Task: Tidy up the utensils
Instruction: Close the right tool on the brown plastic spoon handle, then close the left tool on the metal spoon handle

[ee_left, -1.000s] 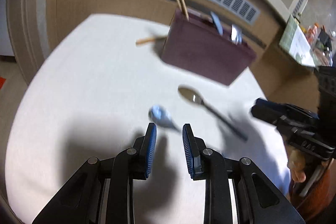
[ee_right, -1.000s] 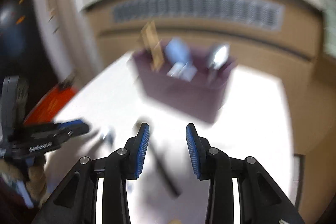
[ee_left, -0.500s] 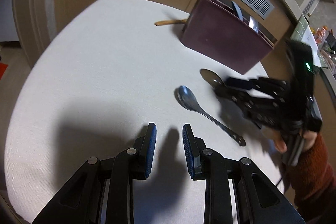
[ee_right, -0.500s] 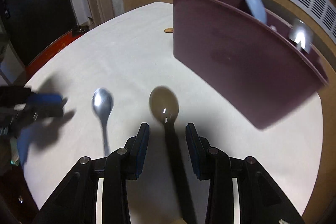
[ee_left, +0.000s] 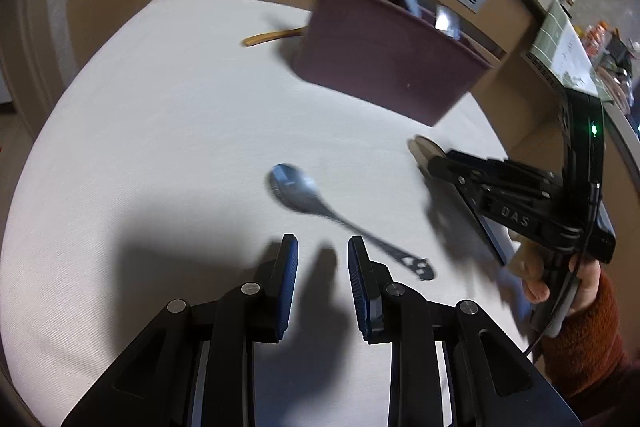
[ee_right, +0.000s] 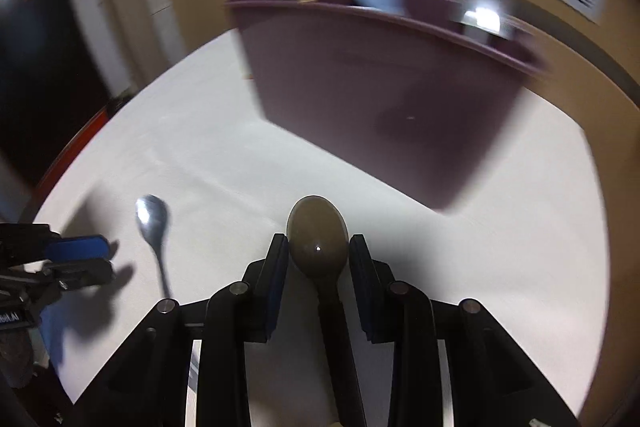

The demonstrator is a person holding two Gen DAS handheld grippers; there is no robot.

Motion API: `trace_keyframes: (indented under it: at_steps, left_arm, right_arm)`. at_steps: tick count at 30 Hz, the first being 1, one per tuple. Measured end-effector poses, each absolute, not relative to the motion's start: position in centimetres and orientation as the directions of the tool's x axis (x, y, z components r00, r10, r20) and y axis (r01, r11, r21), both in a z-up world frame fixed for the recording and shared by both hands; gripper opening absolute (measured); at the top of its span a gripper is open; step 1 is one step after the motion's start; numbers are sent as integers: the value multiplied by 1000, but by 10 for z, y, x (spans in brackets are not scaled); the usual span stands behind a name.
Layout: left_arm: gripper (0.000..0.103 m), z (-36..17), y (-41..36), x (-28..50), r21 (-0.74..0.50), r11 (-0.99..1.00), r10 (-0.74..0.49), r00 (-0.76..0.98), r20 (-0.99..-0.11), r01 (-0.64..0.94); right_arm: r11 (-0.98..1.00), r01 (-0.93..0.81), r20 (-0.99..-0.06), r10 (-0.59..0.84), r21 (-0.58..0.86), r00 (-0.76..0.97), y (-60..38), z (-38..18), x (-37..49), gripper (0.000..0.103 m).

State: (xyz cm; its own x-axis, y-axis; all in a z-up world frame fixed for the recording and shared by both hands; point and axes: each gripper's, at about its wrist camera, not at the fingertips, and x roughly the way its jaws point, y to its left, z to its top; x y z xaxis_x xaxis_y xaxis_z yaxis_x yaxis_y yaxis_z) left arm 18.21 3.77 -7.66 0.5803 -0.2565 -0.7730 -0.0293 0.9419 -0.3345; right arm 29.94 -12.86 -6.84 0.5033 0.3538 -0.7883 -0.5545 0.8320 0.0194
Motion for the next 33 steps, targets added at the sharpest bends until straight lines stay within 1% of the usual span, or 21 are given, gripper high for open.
trace_keyframes:
  at_steps: [3,6,10,13,17,22,24,27,30,33]
  left_arm:
    - [27,-72,17,191,-334,942,-284,582,-762,23]
    - [27,-72,-10,203,-304,949,-296,573,-765,84]
    - [27,-73,-43,215,-270,950,-310,557,-771,155]
    - [27,-76,-60,221,-245,950,-311,545,-779,191]
    - [27,-86,-66,221,-226,947,-314,508,-802,228]
    - [27,-89,-49,194,-169,934,-316,510,-800,315]
    - [27,-89,-38,182,-159,935,-310,507,-804,318]
    - [27,-88,-13,165,-126,952,-261,525,-810,278]
    - [27,-85,12,157,-97,976,-191,546,-815,197]
    - [27,-81,38,153,-116,987,-161,570,-806,116]
  right_arm:
    - [871,-490,-778,320,18,540,-154,-68,291,28]
    - [896,-445,-761,292,4,580,-173,-68,280,28]
    - [911,-412,-778,279,29,563,-190,-75,270,29]
    - [909,-415,-771,294,43,565,-194,-77,265,29]
    - [909,-415,-770,284,27,572,-194,-77,261,30]
    - [911,-413,-769,268,6,580,-189,-78,259,30]
    - [912,-409,-770,276,22,575,-188,-77,259,30]
    - [914,-404,-771,284,38,569,-191,-76,255,30]
    - [908,-414,-770,307,61,560,-192,-77,250,32]
    - [907,-419,-768,296,39,568,-189,-78,244,33]
